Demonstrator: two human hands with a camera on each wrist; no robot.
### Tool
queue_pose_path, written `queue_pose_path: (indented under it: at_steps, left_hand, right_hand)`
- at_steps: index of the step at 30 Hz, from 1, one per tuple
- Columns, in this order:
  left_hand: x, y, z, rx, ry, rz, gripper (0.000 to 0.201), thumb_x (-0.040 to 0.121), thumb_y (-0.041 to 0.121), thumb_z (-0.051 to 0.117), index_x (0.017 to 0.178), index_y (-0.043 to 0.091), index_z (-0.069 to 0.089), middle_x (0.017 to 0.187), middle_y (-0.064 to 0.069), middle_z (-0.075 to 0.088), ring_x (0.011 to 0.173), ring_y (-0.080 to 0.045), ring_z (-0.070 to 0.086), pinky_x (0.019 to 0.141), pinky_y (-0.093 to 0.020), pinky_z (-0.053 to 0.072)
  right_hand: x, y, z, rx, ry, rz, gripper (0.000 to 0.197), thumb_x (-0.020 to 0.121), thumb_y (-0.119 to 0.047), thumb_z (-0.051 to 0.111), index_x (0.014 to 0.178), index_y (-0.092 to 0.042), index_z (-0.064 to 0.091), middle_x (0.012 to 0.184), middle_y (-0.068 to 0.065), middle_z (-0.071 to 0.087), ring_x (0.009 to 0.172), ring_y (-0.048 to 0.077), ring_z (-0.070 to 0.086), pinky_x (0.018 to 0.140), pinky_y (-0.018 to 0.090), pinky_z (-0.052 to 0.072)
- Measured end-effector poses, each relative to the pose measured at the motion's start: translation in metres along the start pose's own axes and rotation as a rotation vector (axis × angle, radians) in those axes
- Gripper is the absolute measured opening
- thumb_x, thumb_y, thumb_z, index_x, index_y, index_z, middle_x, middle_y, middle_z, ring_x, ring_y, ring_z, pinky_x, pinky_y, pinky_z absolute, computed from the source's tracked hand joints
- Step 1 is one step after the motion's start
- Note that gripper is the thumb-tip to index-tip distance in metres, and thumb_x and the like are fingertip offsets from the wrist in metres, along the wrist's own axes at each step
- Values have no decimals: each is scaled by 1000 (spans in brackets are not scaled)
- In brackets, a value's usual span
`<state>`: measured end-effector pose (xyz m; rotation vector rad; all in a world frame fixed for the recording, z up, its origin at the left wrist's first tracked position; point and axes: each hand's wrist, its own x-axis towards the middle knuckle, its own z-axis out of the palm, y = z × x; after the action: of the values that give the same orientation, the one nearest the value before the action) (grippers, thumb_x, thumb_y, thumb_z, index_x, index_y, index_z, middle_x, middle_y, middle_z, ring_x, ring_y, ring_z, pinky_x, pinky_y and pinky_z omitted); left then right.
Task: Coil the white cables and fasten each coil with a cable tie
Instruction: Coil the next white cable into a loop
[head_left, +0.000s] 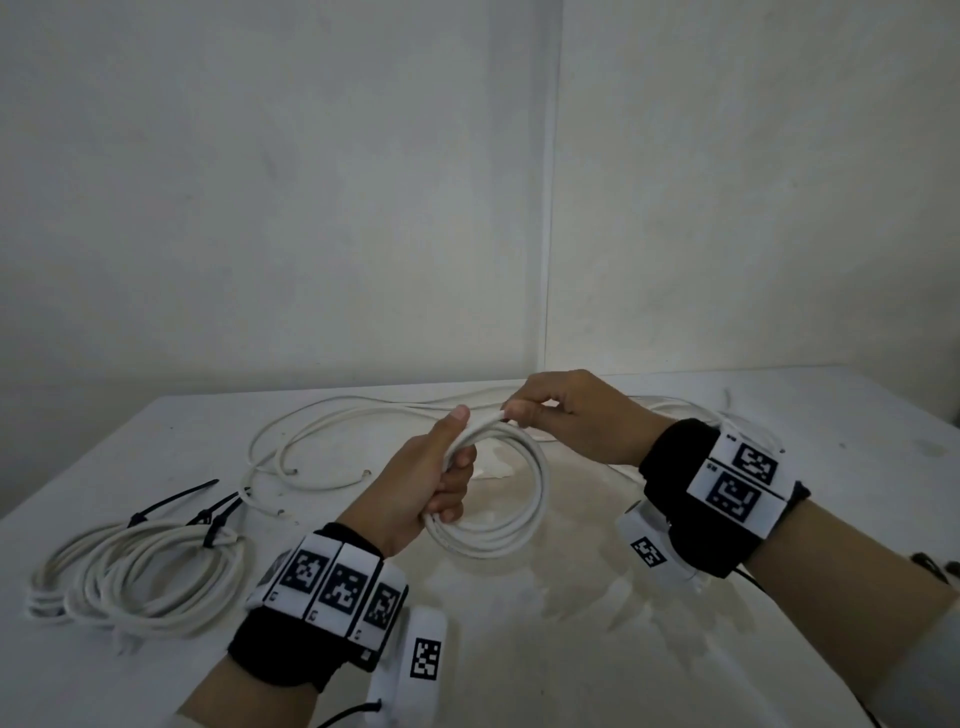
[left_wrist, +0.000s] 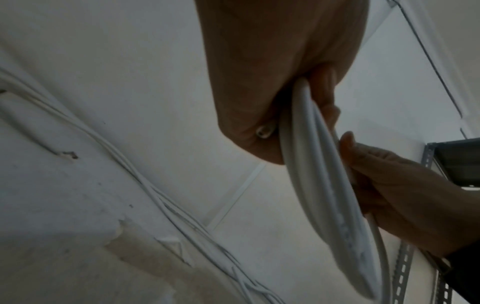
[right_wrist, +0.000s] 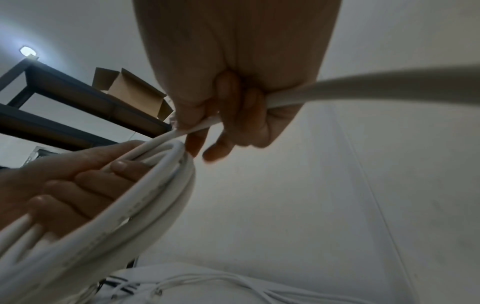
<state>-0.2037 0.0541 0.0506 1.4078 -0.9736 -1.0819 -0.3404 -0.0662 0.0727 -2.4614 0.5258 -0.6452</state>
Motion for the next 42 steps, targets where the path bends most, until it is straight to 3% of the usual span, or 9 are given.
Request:
queue_pose_path:
  at_steps: [3,7,11,15,19,23,27,35,42]
  left_hand:
    - [1,1,4,-31,-30,-41,47,96,43,31,58,15,35,40,7,22,31,-6,19,38,-19,29]
    - [1,8,8,-47,-44,-41,47,96,43,32,58,16,36,39,8,23,30,-6,19,38,-18,29]
    - [0,9,9,-41,-27,-19,47,97,42,32,58,16,36,39,8,23,31,-6,19,37,-18,27]
    - [0,4,7,-144,46,37,48,97,41,31,58,15,34,37,7,23,29,-6,18,35,-17,23]
    - [1,2,5,-199,96,76,49,96,43,34,56,14,34,37,7,23,29,-6,18,35,-17,24]
    - [-2,6,3,-197,6,106,43,76,52,48,59,15,34,37,8,22,29,-5,18,35,-18,27]
    - [-3,6,-3,-139,-7,106,41,75,49,48,60,14,34,38,9,23,29,-4,19,37,-18,29]
    - [0,2,-7,-235,-10,18,37,88,33,40,57,13,37,36,8,22,28,-6,19,36,-18,30]
    - [2,8,6,-117,167,69,40,91,34,44,56,16,33,43,6,20,33,-8,18,37,-20,26]
  right_hand:
    - [2,4,2,-99,165,-67,21,90,-25,55,88,-10,71,84,4,68,76,23,60,72,37,47]
    - [5,8,0,-105,294,-70,18,89,-22,58,84,-10,71,63,-10,58,53,3,49,57,25,36]
    - [7,12,-6,-106,350,-35,20,90,-24,56,82,-11,69,65,8,63,55,18,47,60,35,43]
    - [-1,4,-3,41,171,17,21,92,-30,51,80,-15,62,73,5,63,70,21,57,72,34,45]
    - [-12,-2,10,212,-50,45,29,82,-29,65,98,-5,62,83,8,64,76,16,60,71,24,46]
    - [-10,-8,0,305,-88,62,18,90,-8,57,99,6,62,68,2,61,51,-3,53,50,7,39]
    - [-5,-10,-7,284,-183,107,20,93,-14,53,100,1,63,62,-5,60,44,9,36,40,17,29]
    - [-6,-5,3,291,-156,116,21,94,-19,50,88,-3,62,61,-4,56,52,20,34,40,20,30]
    - [-7,-5,2,295,-63,66,29,95,-14,49,90,13,59,62,2,54,44,3,42,42,10,31]
